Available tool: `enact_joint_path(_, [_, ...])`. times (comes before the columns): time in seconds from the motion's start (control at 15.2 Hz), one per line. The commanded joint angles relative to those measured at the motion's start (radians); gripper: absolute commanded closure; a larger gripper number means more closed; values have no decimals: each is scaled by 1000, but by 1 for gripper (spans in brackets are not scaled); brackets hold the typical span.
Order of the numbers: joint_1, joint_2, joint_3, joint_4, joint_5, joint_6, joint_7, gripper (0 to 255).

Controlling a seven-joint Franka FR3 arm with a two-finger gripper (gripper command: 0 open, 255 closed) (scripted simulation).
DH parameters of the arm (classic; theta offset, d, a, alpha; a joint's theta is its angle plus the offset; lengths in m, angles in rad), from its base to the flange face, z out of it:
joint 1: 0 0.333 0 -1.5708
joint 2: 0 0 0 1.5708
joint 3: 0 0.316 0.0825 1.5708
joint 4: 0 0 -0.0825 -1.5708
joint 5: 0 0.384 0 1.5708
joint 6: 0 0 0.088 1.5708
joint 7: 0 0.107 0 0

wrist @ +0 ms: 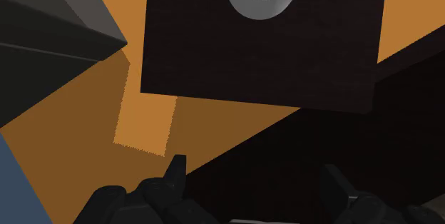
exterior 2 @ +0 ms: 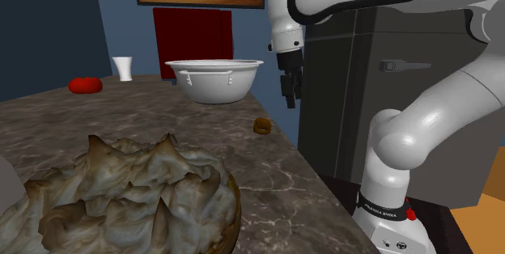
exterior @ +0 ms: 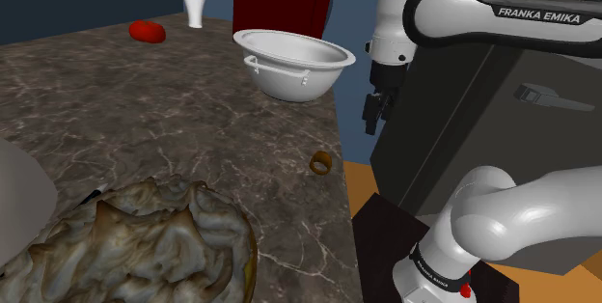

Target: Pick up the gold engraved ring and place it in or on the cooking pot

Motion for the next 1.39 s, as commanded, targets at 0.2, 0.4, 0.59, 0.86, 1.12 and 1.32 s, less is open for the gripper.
enact_joint_path(0.2, [35, -19, 53, -1, 59, 34, 50, 0])
enact_joint_path(0.4, [69, -31, 107, 4, 113, 72, 99, 0])
enact_joint_path(0.59, [99, -35, 164, 16, 162, 113, 148, 0])
enact_joint_path(0.86, [134, -31, 241, 42, 217, 172, 212, 0])
enact_joint_path(1.12, [160, -17, 322, 79, 258, 234, 276, 0])
enact_joint_path(1.32, [169, -7, 363, 86, 275, 277, 305, 0])
